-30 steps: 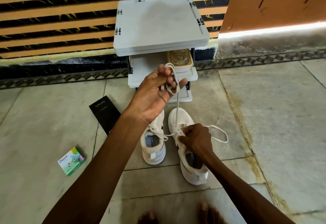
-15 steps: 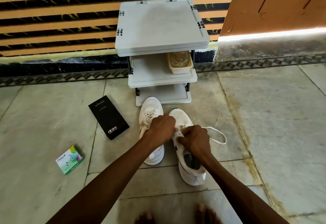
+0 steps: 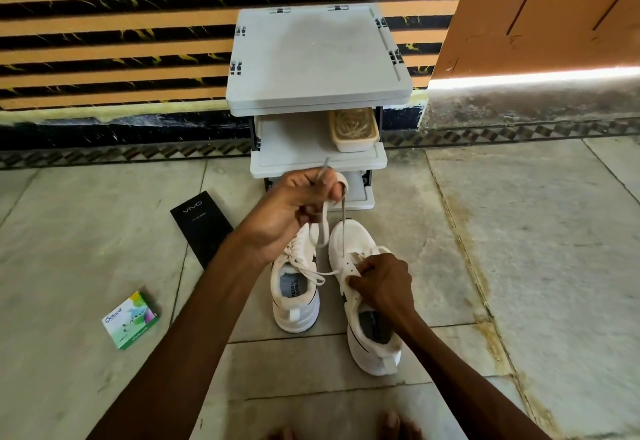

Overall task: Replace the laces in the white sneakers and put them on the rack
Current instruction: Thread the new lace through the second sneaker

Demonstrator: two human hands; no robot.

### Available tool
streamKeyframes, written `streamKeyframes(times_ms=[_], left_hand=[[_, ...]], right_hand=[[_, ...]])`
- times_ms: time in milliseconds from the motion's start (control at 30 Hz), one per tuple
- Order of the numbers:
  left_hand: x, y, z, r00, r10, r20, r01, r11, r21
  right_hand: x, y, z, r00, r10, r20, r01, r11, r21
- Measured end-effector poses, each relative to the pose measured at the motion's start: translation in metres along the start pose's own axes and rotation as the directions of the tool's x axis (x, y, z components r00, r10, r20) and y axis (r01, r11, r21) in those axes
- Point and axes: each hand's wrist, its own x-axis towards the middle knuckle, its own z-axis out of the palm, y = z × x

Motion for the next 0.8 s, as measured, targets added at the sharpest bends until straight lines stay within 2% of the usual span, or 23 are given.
streamKeyframes(times_ms=[67,133,167,233,300,400,467,533,600,667,700,733,800], left_hand=[[0.0,0.009,-0.003,1.0,0.002,0.023,-0.003,0.998,0.057],[0.002,0.009,-0.008,0.997,-0.077,-0.011,0.076,0.953,0.294],[0.004,0.005,-0.01,0.992,-0.114,-0.052,0.126,0.897,0.425],[0.006,-0.006,-0.016,0.976,-0.153,-0.153,0.216,0.707,0.674],[0.003,-0.015,-0.021,0.954,-0.189,-0.231,0.294,0.454,0.841],[-0.002,-0.024,-0.028,0.911,-0.292,-0.292,0.334,0.104,0.937],[-0.004,-0.028,-0.031,0.88,-0.362,-0.307,0.312,-0.046,0.949],[-0.005,-0.029,-0.031,0.854,-0.419,-0.308,0.311,-0.063,0.948],[-0.006,-0.028,-0.026,0.853,-0.418,-0.313,0.32,-0.057,0.946],[-0.003,-0.026,-0.021,0.909,-0.311,-0.277,0.273,-0.057,0.96],[0.0,-0.028,-0.02,0.951,-0.219,-0.218,0.227,0.013,0.974],[0.004,-0.029,-0.018,0.983,-0.117,-0.139,0.156,0.15,0.976],[0.015,-0.035,-0.014,0.999,0.042,0.007,-0.026,0.468,0.883]], right_hand=[[0.001,0.0,0.0,1.0,0.006,0.0,-0.006,1.0,0.008],[0.002,0.001,0.0,1.0,-0.011,0.012,0.011,1.0,-0.004],[0.003,0.002,-0.002,0.999,-0.022,0.034,0.022,1.0,-0.008],[0.004,0.005,-0.008,0.995,-0.052,0.088,0.053,0.999,-0.006],[0.005,0.008,-0.019,0.993,-0.06,0.1,0.052,0.995,0.085],[0.006,0.01,-0.038,0.996,-0.07,0.056,0.054,0.968,0.244],[0.005,0.008,-0.047,0.996,-0.079,0.05,0.061,0.951,0.302],[0.005,0.005,-0.055,0.992,-0.125,0.021,0.113,0.943,0.312],[0.007,0.001,-0.061,0.984,-0.178,-0.01,0.174,0.946,0.275],[0.01,-0.005,-0.068,0.973,-0.228,-0.027,0.228,0.942,0.248],[0.01,-0.009,-0.072,0.966,-0.255,-0.036,0.256,0.936,0.24],[0.009,-0.014,-0.076,0.958,-0.281,-0.05,0.285,0.928,0.24],[0.004,-0.025,-0.085,0.936,-0.34,-0.094,0.353,0.892,0.283]])
